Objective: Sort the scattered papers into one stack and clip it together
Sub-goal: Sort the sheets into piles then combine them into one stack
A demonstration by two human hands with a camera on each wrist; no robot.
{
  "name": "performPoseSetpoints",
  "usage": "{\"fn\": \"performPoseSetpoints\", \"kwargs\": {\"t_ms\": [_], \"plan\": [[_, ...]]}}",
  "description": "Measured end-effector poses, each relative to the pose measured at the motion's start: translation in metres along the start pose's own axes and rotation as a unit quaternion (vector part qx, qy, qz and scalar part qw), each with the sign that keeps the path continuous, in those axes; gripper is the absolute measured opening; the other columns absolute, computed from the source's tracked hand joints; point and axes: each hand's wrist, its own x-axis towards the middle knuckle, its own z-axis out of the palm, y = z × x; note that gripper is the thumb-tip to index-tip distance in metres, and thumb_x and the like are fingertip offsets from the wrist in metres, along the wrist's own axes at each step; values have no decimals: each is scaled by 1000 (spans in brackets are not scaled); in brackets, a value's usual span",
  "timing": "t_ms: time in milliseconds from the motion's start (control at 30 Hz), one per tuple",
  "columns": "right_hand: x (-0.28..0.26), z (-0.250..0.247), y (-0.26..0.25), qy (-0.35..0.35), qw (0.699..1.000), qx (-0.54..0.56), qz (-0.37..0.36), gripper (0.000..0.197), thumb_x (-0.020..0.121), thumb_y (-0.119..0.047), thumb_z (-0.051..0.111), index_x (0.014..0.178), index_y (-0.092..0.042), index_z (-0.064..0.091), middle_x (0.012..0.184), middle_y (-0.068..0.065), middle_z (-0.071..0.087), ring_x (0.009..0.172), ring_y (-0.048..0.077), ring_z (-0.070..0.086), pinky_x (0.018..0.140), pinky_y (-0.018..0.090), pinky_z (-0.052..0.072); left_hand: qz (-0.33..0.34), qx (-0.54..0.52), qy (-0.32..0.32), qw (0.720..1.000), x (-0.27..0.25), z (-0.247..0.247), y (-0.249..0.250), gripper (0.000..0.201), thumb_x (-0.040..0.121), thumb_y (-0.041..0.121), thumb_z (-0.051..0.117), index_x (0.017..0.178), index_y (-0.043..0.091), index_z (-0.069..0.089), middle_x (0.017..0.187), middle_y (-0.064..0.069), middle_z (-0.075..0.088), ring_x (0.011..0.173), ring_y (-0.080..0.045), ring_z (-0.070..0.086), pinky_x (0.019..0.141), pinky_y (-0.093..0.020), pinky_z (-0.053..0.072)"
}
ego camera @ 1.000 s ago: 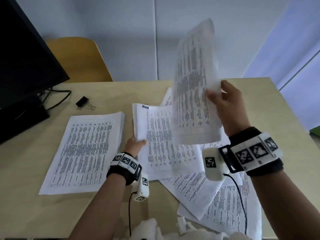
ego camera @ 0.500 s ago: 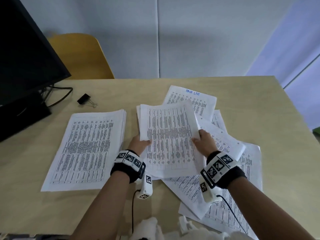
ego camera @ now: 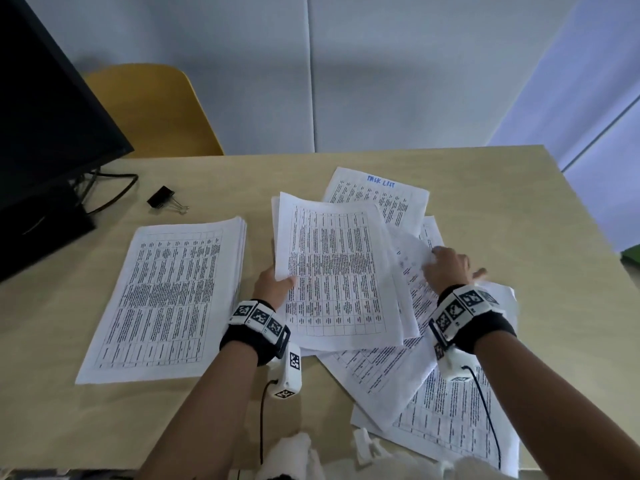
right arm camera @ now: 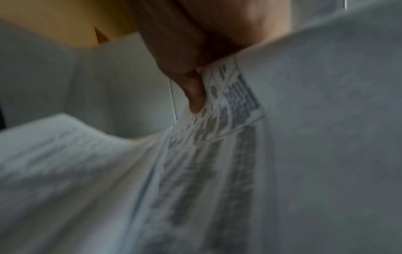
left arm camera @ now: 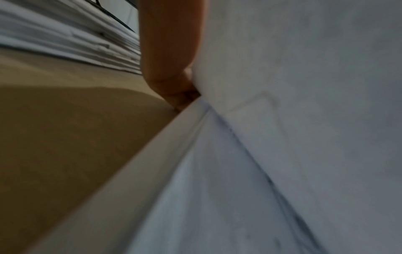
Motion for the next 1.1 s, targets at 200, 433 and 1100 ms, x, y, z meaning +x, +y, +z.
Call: {"fn": "performPoseSetpoints", "kwargs": {"t_ms": [200,433,1100], "plan": [[-9,-90,-50,258,943,173,-123,23,91,-10,41,99,6,55,108,28,54,98,39,51,75,37,29,2,42,-7,999,-3,1,2,35,94,17,50,126,4,53,127,-12,59,117,-27,55,96,-30,43],[-13,-162,-74,389,796,386,-257,24,85,-23,45,63,-29,37,58,-13,34,54,4,40,53,17,26,3,42,-54,998,-7,-5,7,40,92,25,54,128,8,53,130,-10,57,122,-26,53,98,-27,39],[9,8,-74,4,984,144,-108,30,89,-27,51,115,-11,55,121,10,54,117,28,46,101,46,34,50,6,-52,997,-9,1,12,32,90,18,59,116,-1,61,116,-18,64,104,-25,61,81,-24,42]]}}
